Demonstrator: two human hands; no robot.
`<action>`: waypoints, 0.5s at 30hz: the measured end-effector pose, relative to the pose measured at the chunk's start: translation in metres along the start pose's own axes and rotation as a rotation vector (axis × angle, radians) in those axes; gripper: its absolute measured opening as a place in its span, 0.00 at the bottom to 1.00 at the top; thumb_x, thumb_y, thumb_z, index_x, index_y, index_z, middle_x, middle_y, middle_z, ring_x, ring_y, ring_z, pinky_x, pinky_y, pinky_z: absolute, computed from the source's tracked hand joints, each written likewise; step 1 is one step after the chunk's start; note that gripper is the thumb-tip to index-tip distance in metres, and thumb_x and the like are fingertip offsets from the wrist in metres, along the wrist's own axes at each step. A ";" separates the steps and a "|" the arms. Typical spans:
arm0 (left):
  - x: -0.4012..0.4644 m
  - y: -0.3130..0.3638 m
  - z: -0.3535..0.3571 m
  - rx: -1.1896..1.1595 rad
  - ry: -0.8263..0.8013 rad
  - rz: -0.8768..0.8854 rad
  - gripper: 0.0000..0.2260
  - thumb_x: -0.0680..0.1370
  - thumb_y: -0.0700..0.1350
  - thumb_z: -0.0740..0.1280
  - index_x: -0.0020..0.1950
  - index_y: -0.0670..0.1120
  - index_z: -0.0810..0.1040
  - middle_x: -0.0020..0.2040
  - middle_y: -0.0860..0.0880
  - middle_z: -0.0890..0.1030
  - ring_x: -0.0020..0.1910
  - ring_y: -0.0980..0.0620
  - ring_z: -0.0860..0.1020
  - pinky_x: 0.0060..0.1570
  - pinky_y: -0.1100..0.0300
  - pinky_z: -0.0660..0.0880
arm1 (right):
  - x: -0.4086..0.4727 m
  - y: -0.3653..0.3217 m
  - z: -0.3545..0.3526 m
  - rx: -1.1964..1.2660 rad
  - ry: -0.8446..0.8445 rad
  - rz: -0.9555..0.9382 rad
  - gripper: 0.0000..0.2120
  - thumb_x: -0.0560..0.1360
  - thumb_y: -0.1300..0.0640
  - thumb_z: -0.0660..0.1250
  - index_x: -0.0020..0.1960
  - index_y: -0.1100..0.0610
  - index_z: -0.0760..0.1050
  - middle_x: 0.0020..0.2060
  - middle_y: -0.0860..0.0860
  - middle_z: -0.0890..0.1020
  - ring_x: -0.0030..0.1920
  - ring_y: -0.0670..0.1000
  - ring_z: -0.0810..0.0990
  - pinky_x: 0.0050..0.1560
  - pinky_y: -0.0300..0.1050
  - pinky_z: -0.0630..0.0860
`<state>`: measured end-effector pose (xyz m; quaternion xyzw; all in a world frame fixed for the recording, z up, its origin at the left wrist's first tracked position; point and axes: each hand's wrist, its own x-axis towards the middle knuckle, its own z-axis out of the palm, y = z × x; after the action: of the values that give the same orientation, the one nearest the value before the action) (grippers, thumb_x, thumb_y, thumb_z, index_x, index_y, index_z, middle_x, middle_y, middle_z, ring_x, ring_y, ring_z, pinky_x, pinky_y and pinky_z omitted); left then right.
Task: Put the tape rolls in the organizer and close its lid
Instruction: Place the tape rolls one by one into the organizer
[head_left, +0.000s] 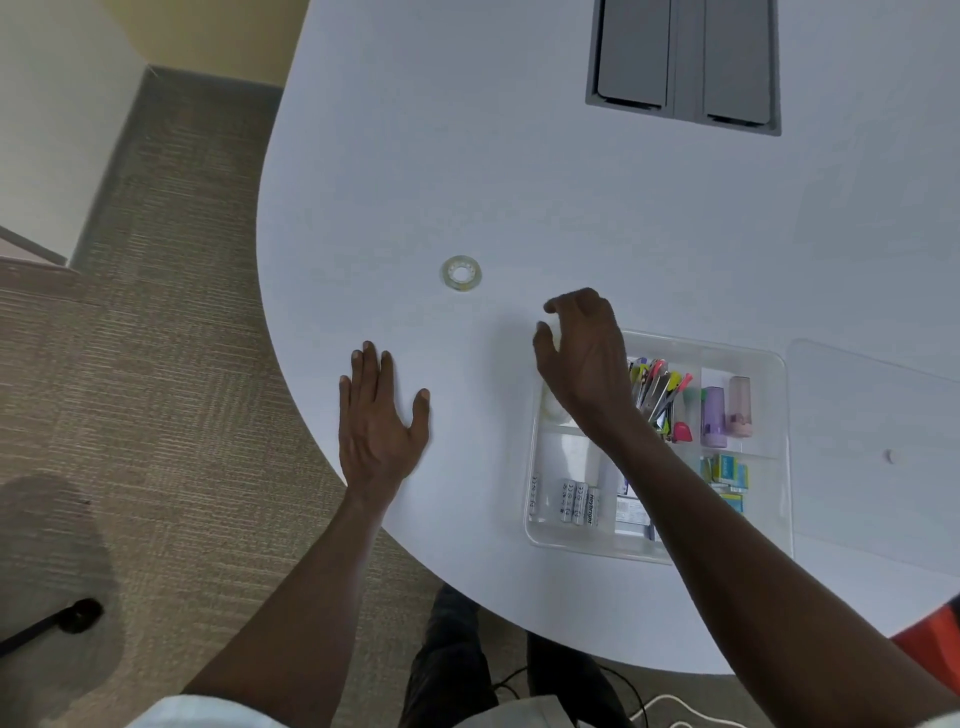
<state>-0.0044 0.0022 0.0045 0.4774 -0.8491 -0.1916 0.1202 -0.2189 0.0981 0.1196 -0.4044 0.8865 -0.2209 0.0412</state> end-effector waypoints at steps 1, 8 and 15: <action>0.000 0.000 0.000 0.002 0.001 -0.001 0.31 0.82 0.57 0.60 0.79 0.41 0.63 0.82 0.43 0.59 0.83 0.47 0.54 0.81 0.48 0.55 | 0.007 -0.004 0.004 0.002 -0.025 -0.031 0.11 0.74 0.62 0.65 0.56 0.63 0.77 0.53 0.59 0.79 0.55 0.60 0.77 0.50 0.51 0.77; 0.000 0.000 0.001 0.003 0.022 0.006 0.30 0.82 0.57 0.61 0.79 0.41 0.64 0.82 0.43 0.60 0.83 0.47 0.55 0.81 0.49 0.55 | 0.056 -0.023 0.041 -0.173 -0.341 -0.263 0.26 0.74 0.65 0.62 0.72 0.63 0.65 0.71 0.61 0.68 0.65 0.63 0.71 0.55 0.57 0.78; 0.001 -0.001 0.000 -0.004 0.013 -0.002 0.30 0.81 0.57 0.61 0.79 0.41 0.64 0.82 0.44 0.59 0.83 0.48 0.54 0.81 0.49 0.54 | 0.088 -0.032 0.070 -0.366 -0.566 -0.395 0.35 0.76 0.69 0.57 0.79 0.52 0.52 0.79 0.57 0.50 0.76 0.64 0.56 0.62 0.59 0.73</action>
<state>-0.0043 0.0014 0.0038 0.4793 -0.8474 -0.1902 0.1266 -0.2373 -0.0102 0.0796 -0.6131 0.7698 0.0577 0.1679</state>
